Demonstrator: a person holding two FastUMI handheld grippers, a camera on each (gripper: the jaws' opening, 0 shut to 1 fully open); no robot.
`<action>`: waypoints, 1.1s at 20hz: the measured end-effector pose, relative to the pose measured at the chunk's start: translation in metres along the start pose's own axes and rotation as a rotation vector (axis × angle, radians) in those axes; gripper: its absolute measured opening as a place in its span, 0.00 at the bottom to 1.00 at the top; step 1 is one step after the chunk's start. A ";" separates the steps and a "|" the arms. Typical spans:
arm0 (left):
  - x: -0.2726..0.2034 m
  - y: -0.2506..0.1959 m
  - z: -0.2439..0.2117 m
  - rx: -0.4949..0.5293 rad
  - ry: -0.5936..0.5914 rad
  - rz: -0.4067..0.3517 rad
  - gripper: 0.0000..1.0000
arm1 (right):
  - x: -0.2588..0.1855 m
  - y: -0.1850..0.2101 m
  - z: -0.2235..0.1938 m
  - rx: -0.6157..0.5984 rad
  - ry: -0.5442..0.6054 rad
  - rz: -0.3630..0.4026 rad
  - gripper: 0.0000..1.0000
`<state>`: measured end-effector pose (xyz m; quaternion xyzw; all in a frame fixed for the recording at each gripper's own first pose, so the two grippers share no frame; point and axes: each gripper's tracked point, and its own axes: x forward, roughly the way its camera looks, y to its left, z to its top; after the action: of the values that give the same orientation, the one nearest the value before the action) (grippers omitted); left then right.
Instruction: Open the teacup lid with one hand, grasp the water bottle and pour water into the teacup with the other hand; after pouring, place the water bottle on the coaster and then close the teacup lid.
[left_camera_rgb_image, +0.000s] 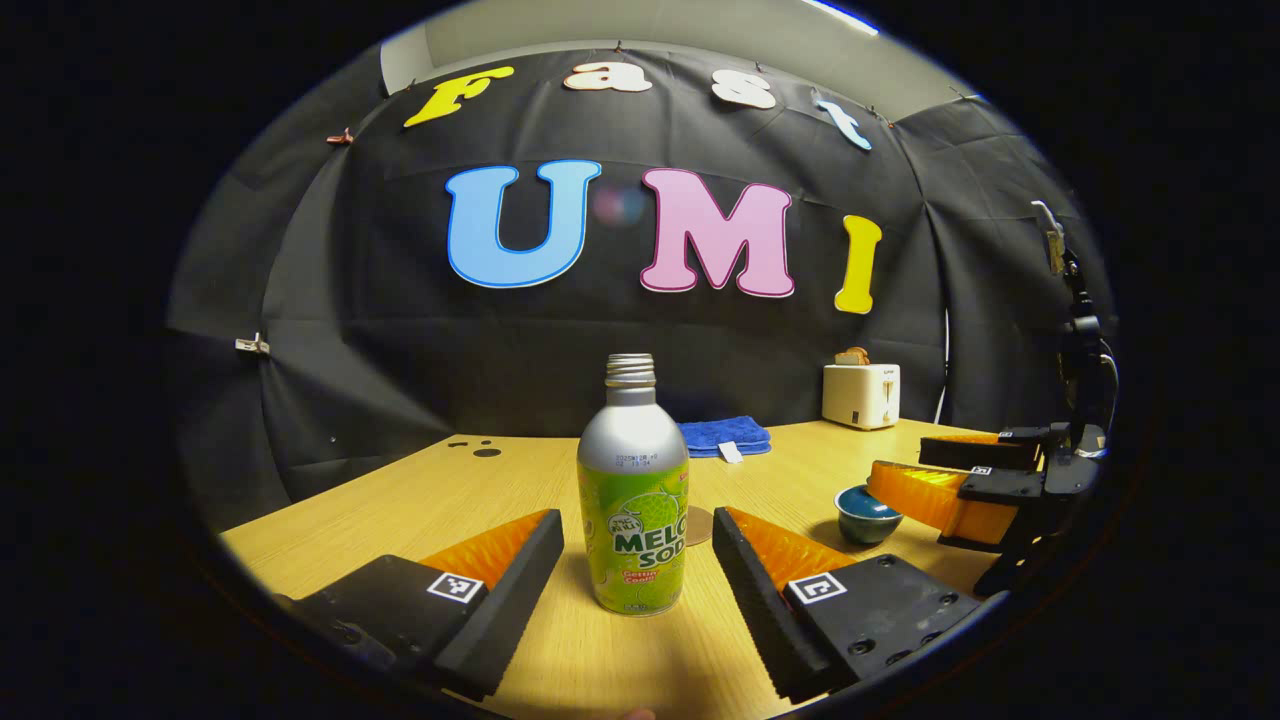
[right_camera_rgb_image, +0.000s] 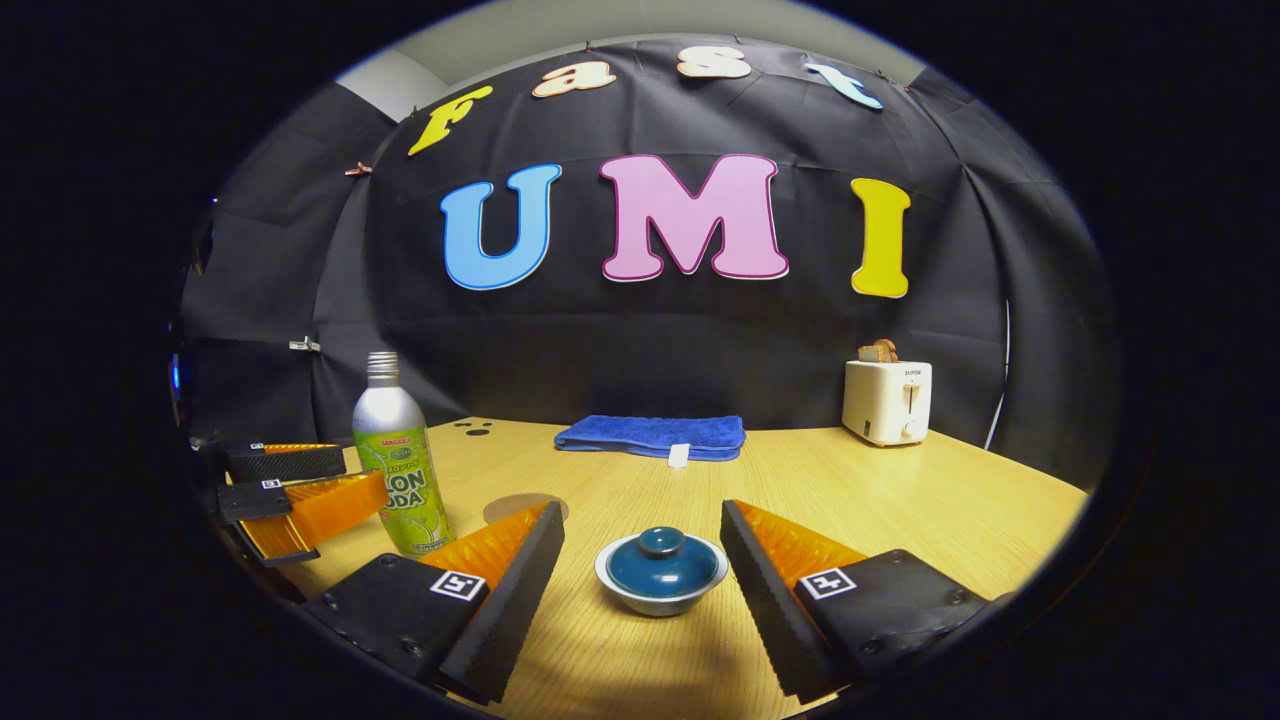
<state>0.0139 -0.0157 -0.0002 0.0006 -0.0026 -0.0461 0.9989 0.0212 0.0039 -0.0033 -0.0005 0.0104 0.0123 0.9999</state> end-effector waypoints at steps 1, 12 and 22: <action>0.000 0.001 0.001 0.000 0.000 0.000 0.95 | 0.003 0.001 -0.002 0.000 0.007 0.004 0.98; 0.001 -0.002 0.000 0.000 -0.001 -0.007 0.95 | 0.039 -0.013 -0.021 -0.078 0.139 -0.010 0.80; 0.000 -0.001 0.000 0.000 -0.002 -0.007 0.95 | 0.051 -0.002 -0.037 -0.100 0.227 0.058 0.58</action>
<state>0.0140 -0.0168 0.0001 0.0004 -0.0034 -0.0497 0.9988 0.0713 0.0035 -0.0415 -0.0513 0.1231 0.0418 0.9902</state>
